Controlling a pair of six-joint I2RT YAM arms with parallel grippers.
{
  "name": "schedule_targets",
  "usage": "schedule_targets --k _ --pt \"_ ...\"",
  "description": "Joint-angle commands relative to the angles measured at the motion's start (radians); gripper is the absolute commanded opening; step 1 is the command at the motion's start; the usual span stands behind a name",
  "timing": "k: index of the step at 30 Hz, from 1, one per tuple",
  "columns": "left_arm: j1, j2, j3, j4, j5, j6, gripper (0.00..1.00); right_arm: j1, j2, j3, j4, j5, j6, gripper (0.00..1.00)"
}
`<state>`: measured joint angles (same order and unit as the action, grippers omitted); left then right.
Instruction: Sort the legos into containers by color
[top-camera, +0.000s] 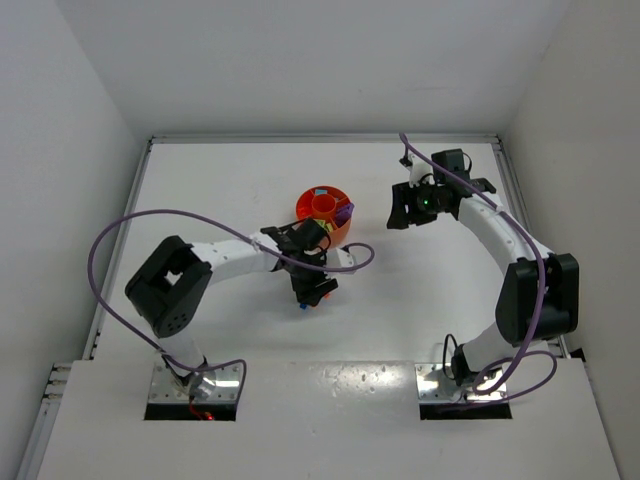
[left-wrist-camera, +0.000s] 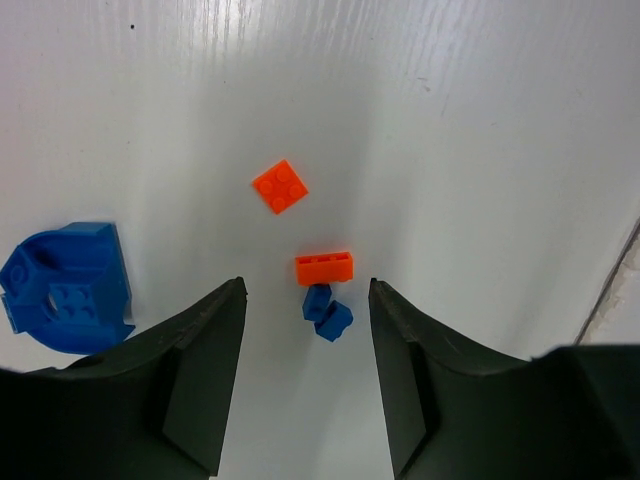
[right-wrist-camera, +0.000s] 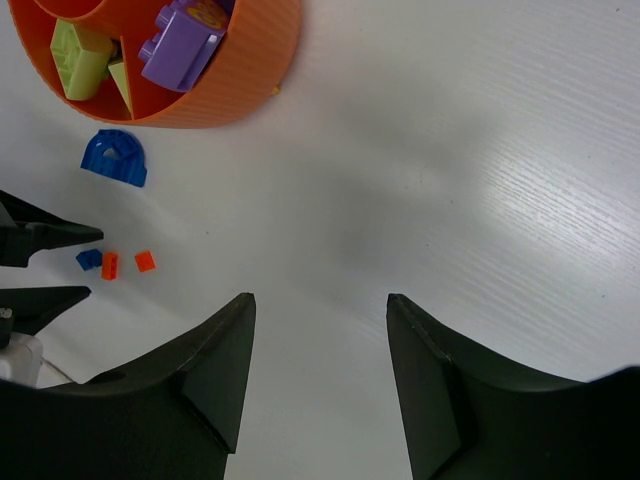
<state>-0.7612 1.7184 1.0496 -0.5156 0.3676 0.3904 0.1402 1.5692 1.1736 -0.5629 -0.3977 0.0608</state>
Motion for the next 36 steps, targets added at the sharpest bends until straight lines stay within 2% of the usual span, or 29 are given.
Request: schedule_targets --k 1,9,29,30,36 --pt "-0.026 -0.013 -0.022 0.025 -0.038 -0.012 0.58 0.006 -0.034 0.015 0.006 -0.02 0.001 0.56" --pt "-0.035 0.006 -0.031 0.045 -0.079 -0.021 0.58 0.006 -0.025 0.015 0.006 -0.02 0.001 0.56" --pt "-0.078 0.076 0.0 0.072 -0.079 -0.03 0.58 0.006 -0.015 0.015 0.006 -0.02 -0.009 0.56" --pt "-0.087 0.076 -0.011 0.081 -0.088 -0.039 0.55 0.006 -0.015 0.015 0.006 -0.02 -0.009 0.56" --pt "-0.087 0.064 -0.056 0.101 -0.119 -0.039 0.55 0.006 -0.015 0.015 0.006 -0.02 -0.009 0.56"
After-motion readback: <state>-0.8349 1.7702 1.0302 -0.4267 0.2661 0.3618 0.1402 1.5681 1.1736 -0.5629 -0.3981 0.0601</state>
